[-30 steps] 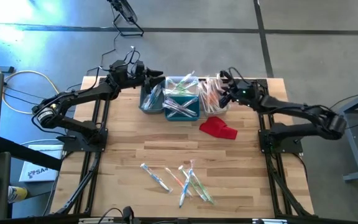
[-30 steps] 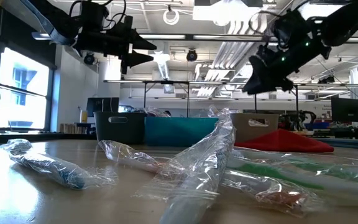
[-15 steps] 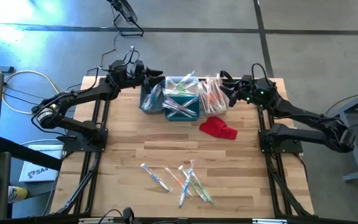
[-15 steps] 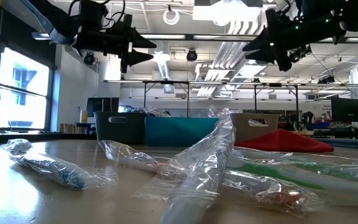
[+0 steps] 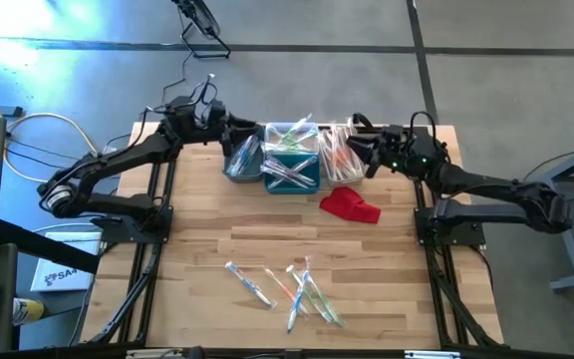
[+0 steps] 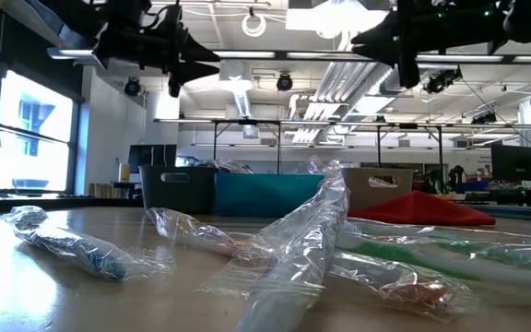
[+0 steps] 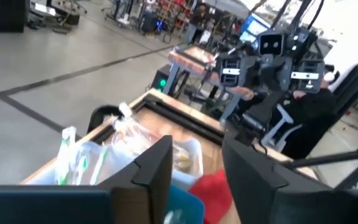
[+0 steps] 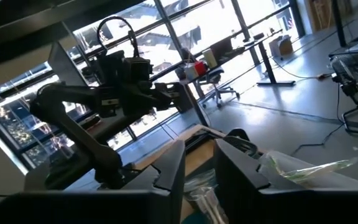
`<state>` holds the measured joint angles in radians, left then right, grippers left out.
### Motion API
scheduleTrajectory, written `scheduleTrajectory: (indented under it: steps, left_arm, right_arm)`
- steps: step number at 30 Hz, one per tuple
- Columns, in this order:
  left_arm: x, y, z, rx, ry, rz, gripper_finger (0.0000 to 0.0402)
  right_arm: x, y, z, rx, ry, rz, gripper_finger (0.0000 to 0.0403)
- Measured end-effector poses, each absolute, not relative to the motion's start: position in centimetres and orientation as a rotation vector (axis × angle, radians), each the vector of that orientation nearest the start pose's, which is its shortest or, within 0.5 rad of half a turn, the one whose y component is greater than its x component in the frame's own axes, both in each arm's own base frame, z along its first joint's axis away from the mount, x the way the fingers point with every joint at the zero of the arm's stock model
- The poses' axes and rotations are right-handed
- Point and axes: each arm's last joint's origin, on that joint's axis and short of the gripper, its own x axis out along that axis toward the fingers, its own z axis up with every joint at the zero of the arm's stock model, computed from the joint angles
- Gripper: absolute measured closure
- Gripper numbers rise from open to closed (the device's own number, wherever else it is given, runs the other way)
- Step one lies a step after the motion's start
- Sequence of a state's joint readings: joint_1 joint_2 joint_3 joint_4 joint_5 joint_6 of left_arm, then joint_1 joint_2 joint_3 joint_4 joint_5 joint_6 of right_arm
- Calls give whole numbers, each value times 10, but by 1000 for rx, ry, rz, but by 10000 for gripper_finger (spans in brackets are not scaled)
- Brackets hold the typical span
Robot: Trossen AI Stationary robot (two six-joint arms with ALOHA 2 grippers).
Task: Pick & Place Toothbrushes
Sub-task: Put the left blue toothbrush into the gray bin
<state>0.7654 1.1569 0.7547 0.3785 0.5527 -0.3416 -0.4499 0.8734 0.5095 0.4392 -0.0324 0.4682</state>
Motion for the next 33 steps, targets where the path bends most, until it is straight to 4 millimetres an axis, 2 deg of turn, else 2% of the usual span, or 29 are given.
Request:
scheduleTrajectory:
  steps: [3,7,15,22,29,33]
  left_arm:
    - [192,162,301,-367,24,211,286]
    - [199,152,296,-341,78,170,308]
    - [223,114,293,-292,135,40,333]
    - [239,63,293,-313,190,-68,353]
    - [249,8,292,-362,201,-17,372]
    - [248,-23,291,-380,216,-16,381]
  right_arm:
    - [182,-76,282,447,-168,-377,340]
    - [188,-62,281,461,-163,-360,362]
    - [201,-33,275,474,-118,-327,390]
    - [205,-16,272,471,-79,-248,399]
    - [206,2,271,496,-30,-97,399]
    - [208,11,267,492,1,-73,399]
